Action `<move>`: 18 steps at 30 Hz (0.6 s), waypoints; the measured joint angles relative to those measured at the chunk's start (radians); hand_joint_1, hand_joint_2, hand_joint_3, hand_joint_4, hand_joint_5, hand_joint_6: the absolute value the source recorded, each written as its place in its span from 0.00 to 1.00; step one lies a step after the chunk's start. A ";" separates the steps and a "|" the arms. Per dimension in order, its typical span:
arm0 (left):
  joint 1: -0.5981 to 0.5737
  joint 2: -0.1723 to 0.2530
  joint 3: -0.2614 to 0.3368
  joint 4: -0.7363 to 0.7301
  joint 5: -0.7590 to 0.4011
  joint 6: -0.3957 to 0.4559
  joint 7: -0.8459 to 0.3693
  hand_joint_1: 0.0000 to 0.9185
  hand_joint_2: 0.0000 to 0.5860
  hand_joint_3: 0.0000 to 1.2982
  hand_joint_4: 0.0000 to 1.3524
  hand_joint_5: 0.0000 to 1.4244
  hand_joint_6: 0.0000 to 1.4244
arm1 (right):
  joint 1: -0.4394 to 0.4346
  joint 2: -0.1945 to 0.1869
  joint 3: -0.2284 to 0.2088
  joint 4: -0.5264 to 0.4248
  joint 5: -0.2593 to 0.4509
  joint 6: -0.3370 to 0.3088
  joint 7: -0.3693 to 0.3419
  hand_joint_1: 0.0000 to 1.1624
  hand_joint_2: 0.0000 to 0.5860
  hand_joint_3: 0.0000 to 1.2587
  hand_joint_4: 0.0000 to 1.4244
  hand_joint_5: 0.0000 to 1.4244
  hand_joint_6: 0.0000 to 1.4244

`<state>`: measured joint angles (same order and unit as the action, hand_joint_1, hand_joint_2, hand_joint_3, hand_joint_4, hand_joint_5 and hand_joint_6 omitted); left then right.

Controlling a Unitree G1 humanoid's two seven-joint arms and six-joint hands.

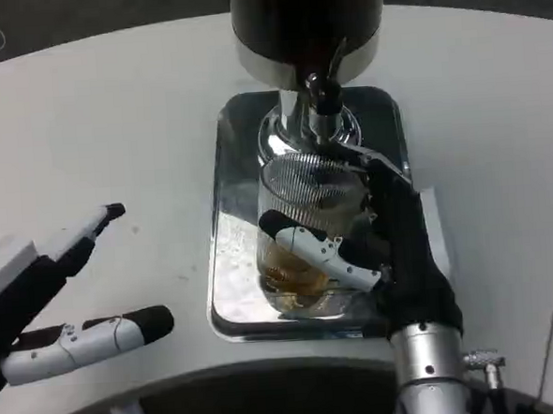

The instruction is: Grasp the cup under the faucet to collect the drink, then remove the cup.

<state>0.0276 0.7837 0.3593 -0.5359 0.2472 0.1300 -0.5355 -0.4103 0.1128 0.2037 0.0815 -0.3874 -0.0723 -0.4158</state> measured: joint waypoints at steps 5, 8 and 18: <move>-0.019 0.000 -0.020 0.019 0.000 0.000 0.000 0.00 0.00 0.00 0.00 0.00 0.11 | 0.049 -0.017 -0.023 -0.066 0.005 0.002 0.033 0.80 0.28 0.62 0.73 0.85 1.00; -0.036 0.000 -0.028 0.028 0.001 -0.001 0.000 0.00 0.00 0.00 0.00 0.00 0.11 | 0.076 -0.027 -0.037 -0.113 0.017 0.003 0.054 0.80 0.28 0.64 0.75 0.86 1.00; -0.082 0.000 -0.071 0.052 0.004 -0.003 0.007 0.00 0.00 0.00 0.00 0.00 0.11 | 0.166 -0.054 -0.071 -0.283 0.042 0.021 0.144 0.80 0.26 0.67 0.77 0.89 1.00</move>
<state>-0.0541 0.7837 0.2882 -0.4837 0.2514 0.1272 -0.5285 -0.2438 0.0592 0.1324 -0.2018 -0.3450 -0.0516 -0.2717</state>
